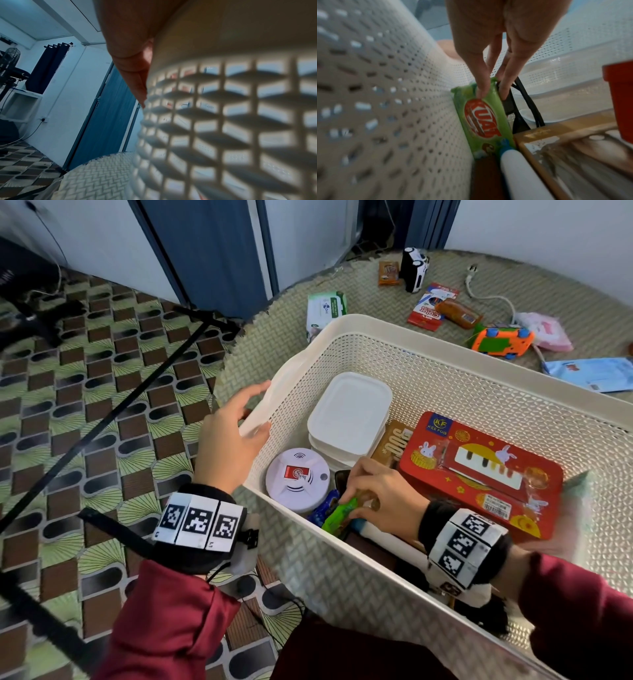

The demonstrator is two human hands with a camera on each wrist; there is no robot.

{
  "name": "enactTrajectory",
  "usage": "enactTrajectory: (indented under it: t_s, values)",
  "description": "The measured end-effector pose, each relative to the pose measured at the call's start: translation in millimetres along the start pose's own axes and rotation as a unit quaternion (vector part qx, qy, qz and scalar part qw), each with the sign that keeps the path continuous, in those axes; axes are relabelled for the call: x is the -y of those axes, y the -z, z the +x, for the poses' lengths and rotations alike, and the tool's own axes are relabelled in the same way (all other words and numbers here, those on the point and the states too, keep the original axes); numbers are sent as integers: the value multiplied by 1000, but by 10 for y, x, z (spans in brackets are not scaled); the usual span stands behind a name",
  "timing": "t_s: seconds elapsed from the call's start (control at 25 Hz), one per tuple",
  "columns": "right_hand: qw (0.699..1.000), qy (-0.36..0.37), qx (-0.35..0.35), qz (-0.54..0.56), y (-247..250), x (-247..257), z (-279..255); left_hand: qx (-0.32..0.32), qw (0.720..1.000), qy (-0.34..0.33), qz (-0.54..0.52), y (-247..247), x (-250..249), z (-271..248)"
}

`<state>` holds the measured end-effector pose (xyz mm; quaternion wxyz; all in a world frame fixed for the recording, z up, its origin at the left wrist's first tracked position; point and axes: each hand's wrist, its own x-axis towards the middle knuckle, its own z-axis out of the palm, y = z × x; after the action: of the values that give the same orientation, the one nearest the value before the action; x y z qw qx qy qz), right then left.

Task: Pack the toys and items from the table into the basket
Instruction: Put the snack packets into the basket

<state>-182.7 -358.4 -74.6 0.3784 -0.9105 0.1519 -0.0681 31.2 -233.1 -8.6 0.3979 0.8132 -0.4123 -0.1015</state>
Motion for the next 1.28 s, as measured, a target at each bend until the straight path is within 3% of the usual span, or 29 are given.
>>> enactTrajectory:
  t_s: [0.2,0.32,0.44,0.6,0.76,1.08,1.28]
  values:
    - [993,44,28,-106,-125,-7,36,-1,1000,6,-6,-7,25,3]
    - [992,32,49,-109,-89,36,20,-3,1000,3,-9,-3,5,-8]
    - [991,5,-8,-132,-9,86,37,-4,1000,7,-11,-11,19,-7]
    - [976,3,-32,-213,-40,99,77,-1,1000,7,-13,-13,42,-1]
    - [950,25,9,-311,-74,67,145,1,1000,9,-10,-21,63,3]
    - [977,-6,84,-198,35,25,126,2,1000,9,-7,-28,76,-5]
    - [977,1,33,-213,-98,99,162,-1,1000,8,-13,-39,109,7]
